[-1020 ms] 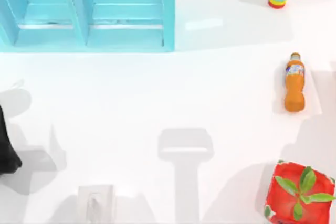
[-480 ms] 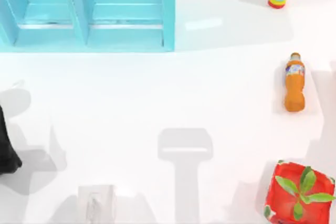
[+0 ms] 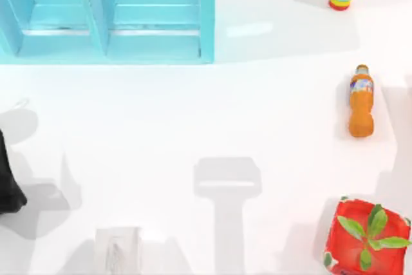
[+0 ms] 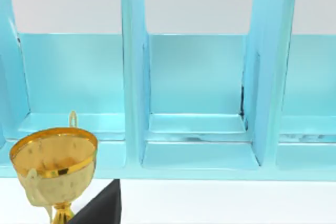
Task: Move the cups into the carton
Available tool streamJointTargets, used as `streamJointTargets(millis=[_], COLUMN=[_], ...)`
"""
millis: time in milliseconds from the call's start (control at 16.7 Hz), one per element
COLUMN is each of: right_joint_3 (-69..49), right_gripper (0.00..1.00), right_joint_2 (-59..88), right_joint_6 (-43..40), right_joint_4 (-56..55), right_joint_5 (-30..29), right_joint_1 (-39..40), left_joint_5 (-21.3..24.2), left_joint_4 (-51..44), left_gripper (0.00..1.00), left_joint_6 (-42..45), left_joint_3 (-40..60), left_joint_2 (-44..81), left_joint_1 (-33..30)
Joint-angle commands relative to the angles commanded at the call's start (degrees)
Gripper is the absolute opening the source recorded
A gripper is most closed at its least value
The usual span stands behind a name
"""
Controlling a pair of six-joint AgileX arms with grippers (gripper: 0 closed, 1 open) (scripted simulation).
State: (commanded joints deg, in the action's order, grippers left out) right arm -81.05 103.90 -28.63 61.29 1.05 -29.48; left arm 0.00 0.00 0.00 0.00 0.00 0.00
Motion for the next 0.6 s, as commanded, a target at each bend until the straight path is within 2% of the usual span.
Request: streamJointTargets(millis=[420,600], right_joint_3=[0.0,0.0], right_gripper=[0.98,1.00], right_joint_2=[0.0,0.0], right_joint_6=[0.0,0.0], right_joint_4=[0.0,0.0], right_joint_5=[0.0,0.0], right_joint_1=[0.0,0.0], left_joint_5=[0.0,0.0], left_joint_4=[0.0,0.0], left_gripper=[1.00,1.00], left_joint_6=[0.0,0.0], left_joint_3=[0.0,0.0], left_joint_2=[0.0,0.0], left_joint_1=[0.0,0.0])
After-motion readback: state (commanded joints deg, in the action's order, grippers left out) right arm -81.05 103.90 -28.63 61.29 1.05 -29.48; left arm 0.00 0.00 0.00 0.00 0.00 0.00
